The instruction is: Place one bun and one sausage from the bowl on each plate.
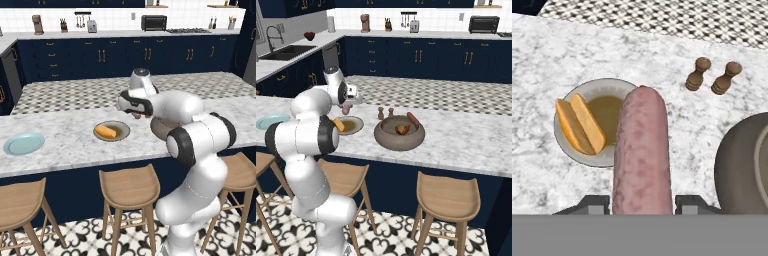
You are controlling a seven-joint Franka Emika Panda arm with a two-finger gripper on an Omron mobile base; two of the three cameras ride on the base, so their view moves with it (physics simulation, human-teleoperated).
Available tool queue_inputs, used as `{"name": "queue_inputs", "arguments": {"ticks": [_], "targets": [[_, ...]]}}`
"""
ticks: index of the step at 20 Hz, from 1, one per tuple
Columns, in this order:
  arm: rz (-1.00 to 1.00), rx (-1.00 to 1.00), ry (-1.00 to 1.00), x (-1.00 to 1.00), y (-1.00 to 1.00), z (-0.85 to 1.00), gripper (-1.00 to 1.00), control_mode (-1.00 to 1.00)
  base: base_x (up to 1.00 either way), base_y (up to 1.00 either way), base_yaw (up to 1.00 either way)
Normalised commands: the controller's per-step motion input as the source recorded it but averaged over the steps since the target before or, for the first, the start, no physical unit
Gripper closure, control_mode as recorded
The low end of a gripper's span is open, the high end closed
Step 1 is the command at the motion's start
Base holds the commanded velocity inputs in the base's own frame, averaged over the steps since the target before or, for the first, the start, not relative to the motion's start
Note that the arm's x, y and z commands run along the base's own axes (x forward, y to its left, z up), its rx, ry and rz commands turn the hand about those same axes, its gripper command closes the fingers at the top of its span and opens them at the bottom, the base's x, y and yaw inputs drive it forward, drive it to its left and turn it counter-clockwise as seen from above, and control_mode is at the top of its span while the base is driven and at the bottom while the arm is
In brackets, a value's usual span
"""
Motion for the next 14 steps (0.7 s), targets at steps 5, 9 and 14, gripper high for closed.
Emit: {"name": "queue_inputs", "arguments": {"ticks": [5, 9, 14], "targets": [[0.07, 0.00, 0.11, 0.58, 0.18, -0.60, 1.00, -1.00, 0.00, 0.00, 0.00], [0.10, -0.02, 0.29, 0.29, 0.10, -0.26, 1.00, -1.00, 0.00, 0.00, 0.00], [0.07, -0.03, 0.12, 0.10, 0.06, -0.16, 1.00, -1.00, 0.00, 0.00, 0.00]]}}
